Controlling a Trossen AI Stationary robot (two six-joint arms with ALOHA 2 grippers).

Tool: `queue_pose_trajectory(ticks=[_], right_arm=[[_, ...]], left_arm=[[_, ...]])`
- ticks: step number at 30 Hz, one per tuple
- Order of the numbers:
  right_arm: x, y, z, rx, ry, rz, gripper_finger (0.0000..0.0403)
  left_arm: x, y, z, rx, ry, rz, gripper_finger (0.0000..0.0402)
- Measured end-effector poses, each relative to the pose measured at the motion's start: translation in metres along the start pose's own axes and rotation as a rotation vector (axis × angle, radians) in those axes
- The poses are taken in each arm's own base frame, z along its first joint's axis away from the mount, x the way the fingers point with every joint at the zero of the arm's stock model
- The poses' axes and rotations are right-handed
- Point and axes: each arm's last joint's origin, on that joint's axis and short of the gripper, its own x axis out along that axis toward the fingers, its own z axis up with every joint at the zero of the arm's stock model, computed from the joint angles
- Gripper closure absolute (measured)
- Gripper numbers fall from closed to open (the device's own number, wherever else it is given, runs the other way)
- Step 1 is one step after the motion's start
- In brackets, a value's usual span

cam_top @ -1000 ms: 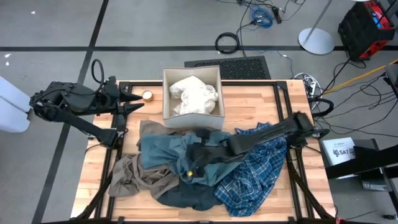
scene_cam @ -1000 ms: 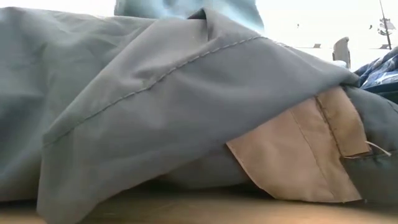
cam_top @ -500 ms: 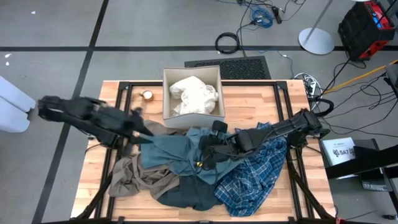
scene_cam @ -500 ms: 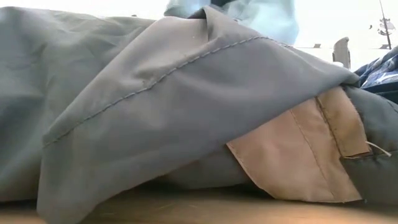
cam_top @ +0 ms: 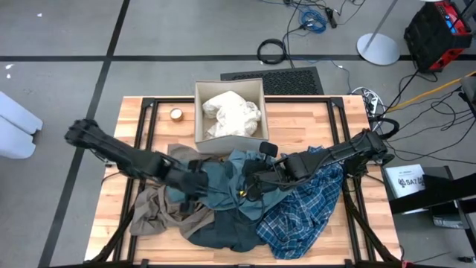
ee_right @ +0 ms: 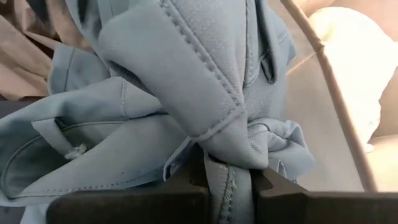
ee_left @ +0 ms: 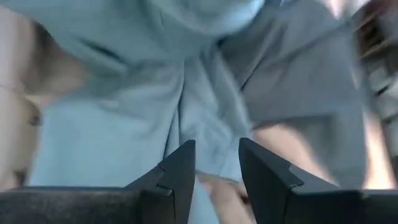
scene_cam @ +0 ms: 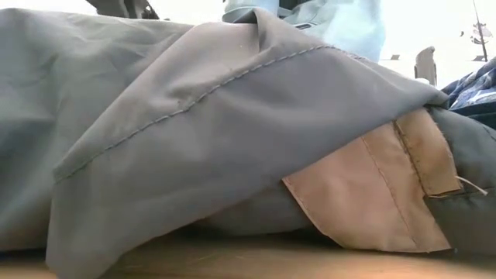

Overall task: Sort clothes
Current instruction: Put the green pants into the laundry bin

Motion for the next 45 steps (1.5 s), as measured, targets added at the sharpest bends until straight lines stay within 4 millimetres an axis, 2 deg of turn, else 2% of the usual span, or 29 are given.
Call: queue_pose_trajectory(ticks=[4,9,15,22,30,37,40,45], right_arm=[[-0.001,0.0,0.0,-0.001,-0.001,0.001,0.0387],[-0.001,-0.001,-0.001,-0.01,0.015,-0.007,0.0387],[-0.001,-0.002,-0.003,-0.019,0.027,-0.012,0.0387],[-0.001,-0.002,-0.003,-0.019,0.029,-0.014,0.0387],[-0.001,-0.002,-0.003,-0.019,0.044,0.012,0.0387],[-0.001,-0.001,-0.004,-0.021,0.051,0.027,0.0387],[-0.001,-0.001,-0.004,-0.021,0.051,0.027,0.0387],[-0.001,-0.001,-0.004,-0.023,0.053,0.028,0.0387]], left_arm=[[0.035,-0.001,-0.004,0.03,0.128,0.043,0.0268],[0.055,-0.002,-0.007,0.07,0.188,0.065,0.0267],[0.055,0.002,-0.004,0.057,0.207,0.036,0.0242],[0.043,0.006,0.014,0.035,0.164,0.013,0.0177],[0.049,0.003,0.013,0.095,0.183,0.002,0.0099],[0.05,0.004,0.016,0.158,0.146,0.09,0.0079],[0.059,0.008,0.016,0.122,0.148,0.145,0.0079],[0.088,0.01,0.013,0.021,0.206,0.18,0.0079]])
